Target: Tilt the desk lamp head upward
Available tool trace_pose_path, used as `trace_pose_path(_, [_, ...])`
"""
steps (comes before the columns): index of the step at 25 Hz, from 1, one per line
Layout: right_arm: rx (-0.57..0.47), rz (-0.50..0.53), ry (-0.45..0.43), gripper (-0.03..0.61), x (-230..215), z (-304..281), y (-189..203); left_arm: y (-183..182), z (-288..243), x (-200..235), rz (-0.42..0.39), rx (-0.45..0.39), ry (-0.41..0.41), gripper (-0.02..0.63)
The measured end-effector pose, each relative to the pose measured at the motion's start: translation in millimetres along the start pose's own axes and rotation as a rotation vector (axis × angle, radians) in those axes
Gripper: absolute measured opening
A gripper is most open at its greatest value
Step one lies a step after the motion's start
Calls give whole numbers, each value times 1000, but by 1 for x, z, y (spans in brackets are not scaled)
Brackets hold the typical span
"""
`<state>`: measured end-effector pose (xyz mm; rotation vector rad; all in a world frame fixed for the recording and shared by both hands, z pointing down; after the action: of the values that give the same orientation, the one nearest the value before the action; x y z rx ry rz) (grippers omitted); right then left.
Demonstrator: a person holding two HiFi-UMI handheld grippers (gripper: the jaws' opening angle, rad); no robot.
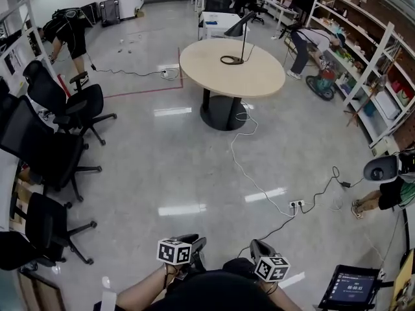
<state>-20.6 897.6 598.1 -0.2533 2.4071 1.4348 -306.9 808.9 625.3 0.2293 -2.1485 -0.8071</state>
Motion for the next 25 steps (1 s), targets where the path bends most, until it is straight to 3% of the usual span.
trace_pose_path(1, [19,1,-6,4,0,-5,-1,3,-2,3,45,14,12,149])
trace_pose_path(5, [203,-61,-76,5,1,-38,9,9,-14,14,380,-21,53,149])
trace_pose_path(7, [302,-127,-125,5,0,-61,15,5,-18,20,457,-43,38,149])
trace_pose_path(15, [382,-191,-290,5,-24,-151,-25,-44,-47,50,529,-151,-130,149])
trace_pose_path(19, [365,-208,-310,5,-58,-187,-64,-80,-99,29,519,-165,-96,149])
trace_pose_path(25, [339,-264,-366,3,-96,-228,-116,-148,-173,-1,525,-255,-42,149])
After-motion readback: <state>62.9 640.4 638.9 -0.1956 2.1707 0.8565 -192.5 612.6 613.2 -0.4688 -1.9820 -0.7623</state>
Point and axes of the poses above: the fingertips, and each gripper's own axes: z backward along the fingers, x to its left, y out of its underside, the point moved 9 cm from there along z, backward along the fingers, and after that the axes turned 12 degrees about -x, right-handed, at the moved point
